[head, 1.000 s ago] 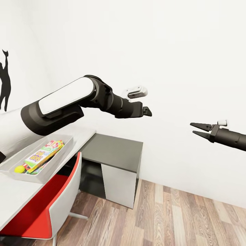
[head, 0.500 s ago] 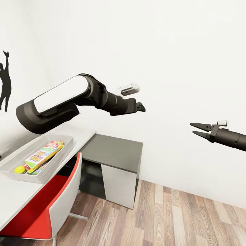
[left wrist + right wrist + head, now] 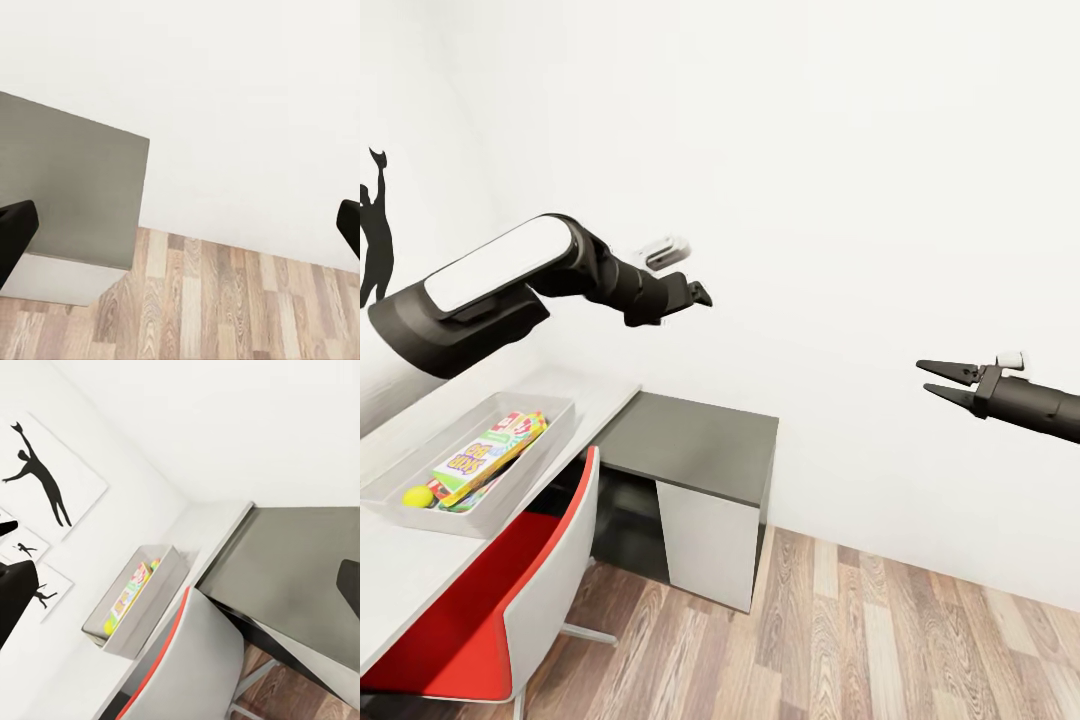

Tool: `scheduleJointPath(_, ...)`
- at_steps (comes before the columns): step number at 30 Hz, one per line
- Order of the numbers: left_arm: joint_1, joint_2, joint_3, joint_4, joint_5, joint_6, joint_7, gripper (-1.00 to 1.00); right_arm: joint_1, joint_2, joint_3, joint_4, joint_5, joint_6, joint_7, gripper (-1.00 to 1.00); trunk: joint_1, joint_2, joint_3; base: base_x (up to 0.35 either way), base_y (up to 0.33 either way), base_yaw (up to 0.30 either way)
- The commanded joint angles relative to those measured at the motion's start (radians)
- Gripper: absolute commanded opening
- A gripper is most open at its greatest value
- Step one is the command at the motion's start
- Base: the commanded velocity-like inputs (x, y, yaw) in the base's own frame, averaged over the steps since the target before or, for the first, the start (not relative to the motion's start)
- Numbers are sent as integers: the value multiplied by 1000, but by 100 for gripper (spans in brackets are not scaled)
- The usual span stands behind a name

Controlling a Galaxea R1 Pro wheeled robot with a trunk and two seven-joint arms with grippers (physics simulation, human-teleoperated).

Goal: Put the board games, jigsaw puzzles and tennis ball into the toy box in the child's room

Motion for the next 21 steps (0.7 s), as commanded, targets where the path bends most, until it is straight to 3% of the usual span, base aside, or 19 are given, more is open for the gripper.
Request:
scheduleJointPath(1, -2, 3, -1, 21, 5, 1, 4, 100, -1, 0, -1, 0, 9, 4, 9, 100, 1, -2, -2, 0, 0, 0)
scheduleJointPath(4, -2, 9, -2, 103, 5, 1, 4, 100, -1, 0, 0, 0, 9, 3, 9, 100, 1, -2, -2, 0, 0, 0)
scheduleJointPath(13, -2, 9, -2, 103, 5, 1, 4, 100, -1, 0, 0, 0, 9, 3, 9, 100, 1, -2, -2, 0, 0, 0)
scheduleJointPath(15, -2, 12, -3, 189, 6, 4, 2, 100, -1, 0, 0, 0, 9, 3, 9, 100, 1, -2, -2, 0, 0, 0)
scheduleJointPath(17, 9, 23, -67, 334, 7, 8, -1, 100, -2, 0, 0, 0, 9, 3, 9, 100, 1, -2, -2, 0, 0, 0)
scheduleJointPath(21, 52, 36, -239, 533, 8, 13, -48, 100, -1, 0, 0, 0, 9, 3, 9, 100, 1, -2, -2, 0, 0, 0)
